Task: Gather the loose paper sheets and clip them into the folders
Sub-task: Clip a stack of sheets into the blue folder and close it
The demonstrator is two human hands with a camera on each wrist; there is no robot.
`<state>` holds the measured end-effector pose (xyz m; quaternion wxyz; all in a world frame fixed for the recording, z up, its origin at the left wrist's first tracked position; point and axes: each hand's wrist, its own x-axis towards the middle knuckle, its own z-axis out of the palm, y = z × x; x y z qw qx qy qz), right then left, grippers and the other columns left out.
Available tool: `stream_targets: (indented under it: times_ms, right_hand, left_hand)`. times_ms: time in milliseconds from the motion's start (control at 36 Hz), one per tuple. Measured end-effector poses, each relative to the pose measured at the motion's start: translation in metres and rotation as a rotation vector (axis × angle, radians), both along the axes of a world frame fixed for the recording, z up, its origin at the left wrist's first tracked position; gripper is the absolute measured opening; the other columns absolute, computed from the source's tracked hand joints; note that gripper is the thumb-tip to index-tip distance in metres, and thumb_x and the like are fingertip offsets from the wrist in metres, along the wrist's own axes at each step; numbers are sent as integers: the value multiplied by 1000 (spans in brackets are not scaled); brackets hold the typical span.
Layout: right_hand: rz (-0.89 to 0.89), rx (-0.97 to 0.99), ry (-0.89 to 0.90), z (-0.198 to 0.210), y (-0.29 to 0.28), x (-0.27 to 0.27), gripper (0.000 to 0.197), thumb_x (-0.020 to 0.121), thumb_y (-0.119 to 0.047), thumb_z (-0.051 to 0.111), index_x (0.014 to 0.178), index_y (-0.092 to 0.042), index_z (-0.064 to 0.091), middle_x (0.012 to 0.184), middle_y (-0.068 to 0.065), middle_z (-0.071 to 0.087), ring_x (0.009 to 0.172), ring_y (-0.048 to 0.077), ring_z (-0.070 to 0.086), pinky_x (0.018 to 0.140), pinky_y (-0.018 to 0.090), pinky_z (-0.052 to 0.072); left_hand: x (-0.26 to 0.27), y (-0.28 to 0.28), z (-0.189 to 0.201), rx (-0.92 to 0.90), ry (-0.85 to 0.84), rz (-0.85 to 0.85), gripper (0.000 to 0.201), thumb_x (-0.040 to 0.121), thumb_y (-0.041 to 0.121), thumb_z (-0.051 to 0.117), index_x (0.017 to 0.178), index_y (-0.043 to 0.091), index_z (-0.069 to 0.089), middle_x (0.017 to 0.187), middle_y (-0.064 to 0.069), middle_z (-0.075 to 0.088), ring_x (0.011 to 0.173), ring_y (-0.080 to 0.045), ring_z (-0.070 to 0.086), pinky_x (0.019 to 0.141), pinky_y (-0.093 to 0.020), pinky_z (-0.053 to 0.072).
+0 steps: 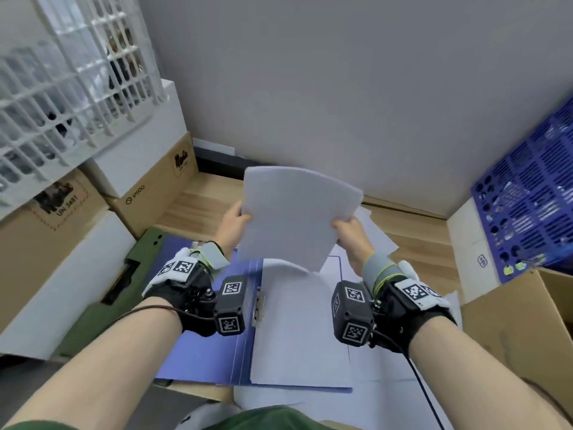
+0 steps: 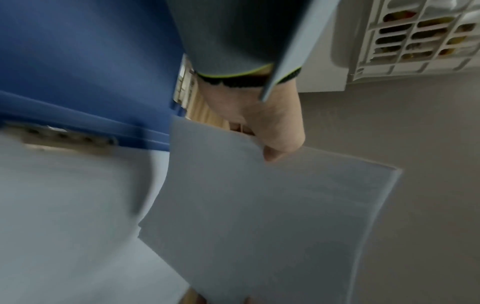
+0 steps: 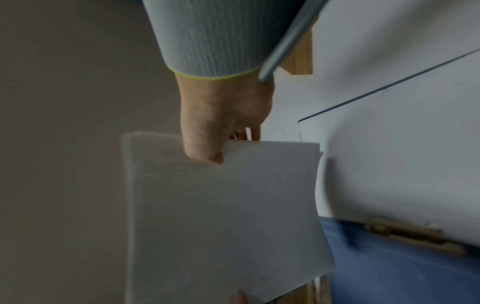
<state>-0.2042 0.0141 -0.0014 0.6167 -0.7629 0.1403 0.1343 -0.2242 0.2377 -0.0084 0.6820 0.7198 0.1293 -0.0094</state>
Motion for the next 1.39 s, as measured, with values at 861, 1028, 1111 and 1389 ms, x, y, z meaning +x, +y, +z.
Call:
stream_targets:
  times_ms: [861,1028,1111,1389]
  right_hand:
    - [201,124,113,-49,-20,-11,18,101,-23,41,111,-26,55,104,-16,60,94,-2,55,76,13,39]
    - [277,112,131,-50,-27,-11,23,95,-21,56,115,-10,59,112,6,65,99,18,60,76,24,48]
    - [374,97,240,-60,-38,-19,24,94,-17,56,118,-13,59,110,4,66,99,21,62,85,36,53]
    - [143,-50,230,-98,-71,-30,30,90,-4,39,97,-19,65,92,11,65,78,25,62,70,31,59]
  left_hand:
    - [-30,-17,-40,-20,106,235,18,95,15,52,110,13,61,107,-4,63,95,-16,56,76,-22,46]
    - [-24,-16,-32,-109,59,424,26,95,12,52,120,10,59,113,-1,61,102,-15,57,87,-29,47]
    - [-24,-20,-35,-154,94,530,22,93,14,52,114,21,59,118,-1,62,112,-19,57,102,-40,44]
    - [-49,-17,-62,-109,226,358,31,89,-1,56,118,8,58,109,-9,66,90,-23,60,60,-20,49]
